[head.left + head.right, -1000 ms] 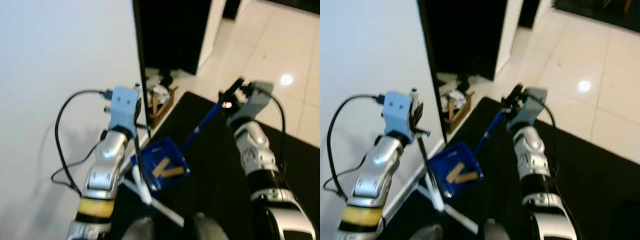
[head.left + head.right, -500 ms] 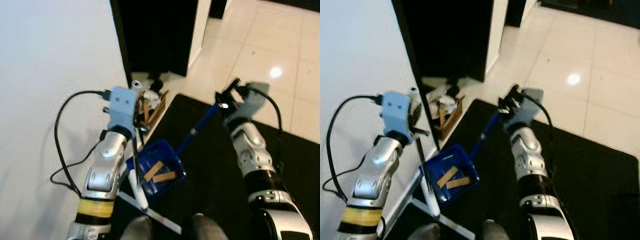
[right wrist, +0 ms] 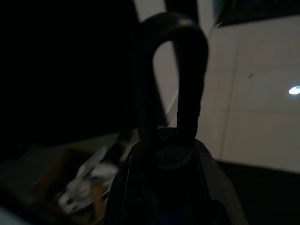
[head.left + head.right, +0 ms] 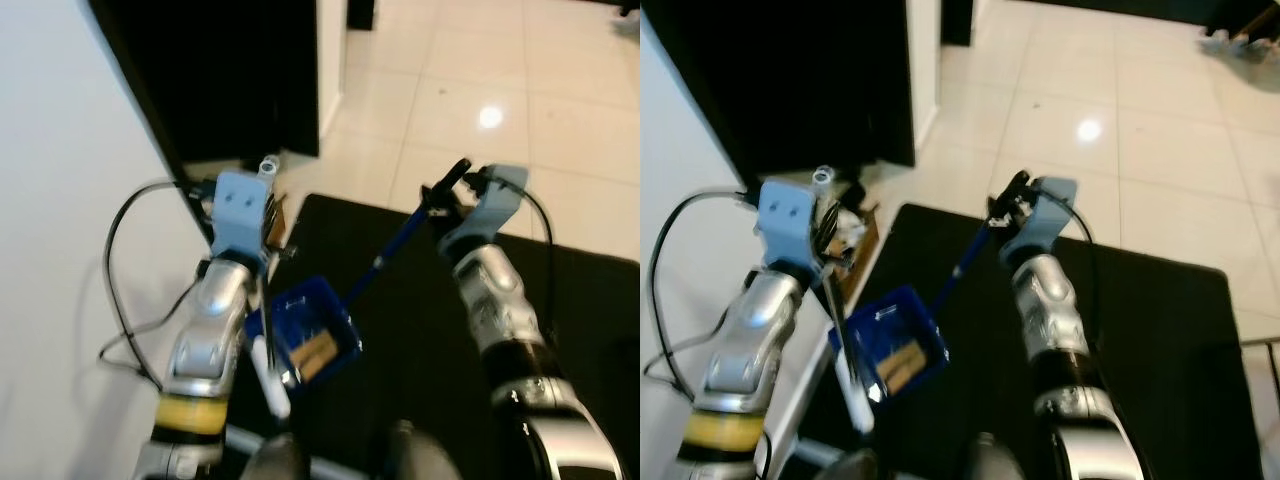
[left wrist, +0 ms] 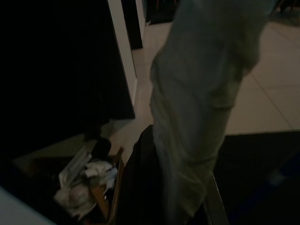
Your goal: Sweep floor
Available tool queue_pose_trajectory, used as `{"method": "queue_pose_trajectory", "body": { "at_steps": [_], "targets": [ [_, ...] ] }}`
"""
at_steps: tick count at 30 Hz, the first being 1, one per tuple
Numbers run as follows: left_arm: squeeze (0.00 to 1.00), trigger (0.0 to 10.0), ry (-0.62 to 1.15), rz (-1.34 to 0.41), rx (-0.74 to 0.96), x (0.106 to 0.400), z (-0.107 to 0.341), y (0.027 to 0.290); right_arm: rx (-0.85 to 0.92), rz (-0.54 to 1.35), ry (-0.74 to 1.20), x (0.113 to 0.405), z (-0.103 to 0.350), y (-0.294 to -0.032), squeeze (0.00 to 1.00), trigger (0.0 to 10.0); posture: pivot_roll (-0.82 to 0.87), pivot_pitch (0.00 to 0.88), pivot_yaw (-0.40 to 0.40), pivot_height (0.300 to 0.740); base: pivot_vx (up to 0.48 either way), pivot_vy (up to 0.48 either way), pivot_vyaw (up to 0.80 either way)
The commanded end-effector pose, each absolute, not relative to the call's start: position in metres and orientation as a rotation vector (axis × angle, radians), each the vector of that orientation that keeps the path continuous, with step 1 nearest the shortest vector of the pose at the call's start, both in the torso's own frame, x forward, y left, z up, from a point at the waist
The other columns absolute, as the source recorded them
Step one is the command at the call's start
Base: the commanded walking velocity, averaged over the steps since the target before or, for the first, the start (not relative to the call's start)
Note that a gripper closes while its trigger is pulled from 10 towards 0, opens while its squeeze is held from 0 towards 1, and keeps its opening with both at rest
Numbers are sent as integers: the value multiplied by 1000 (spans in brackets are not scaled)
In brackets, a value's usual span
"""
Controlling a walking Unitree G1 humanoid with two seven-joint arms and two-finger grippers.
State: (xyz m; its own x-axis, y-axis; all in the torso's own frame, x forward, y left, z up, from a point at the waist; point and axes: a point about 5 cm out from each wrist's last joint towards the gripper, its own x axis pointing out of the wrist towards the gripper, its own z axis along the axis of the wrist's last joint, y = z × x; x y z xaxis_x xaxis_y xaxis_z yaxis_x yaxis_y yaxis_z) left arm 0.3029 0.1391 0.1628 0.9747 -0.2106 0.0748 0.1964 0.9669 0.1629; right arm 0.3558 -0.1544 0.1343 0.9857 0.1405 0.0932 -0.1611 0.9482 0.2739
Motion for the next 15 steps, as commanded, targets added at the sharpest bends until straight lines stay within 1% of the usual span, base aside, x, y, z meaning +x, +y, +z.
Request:
{"method": "queue_pose_trajectory", "body": {
  "at_steps": [1, 15],
  "targets": [
    [0, 10000, -127, -224, 114, 302, 167, 135, 346, 174, -90, 356, 137, -145, 0, 10000, 35, 100, -30, 740, 386, 0, -538],
    [0, 10000, -128, -228, 113, 303, 167, 135, 346, 173, -91, 356, 137, -146, 0, 10000, 34, 99, -29, 740, 386, 0, -533]
  ]
}}
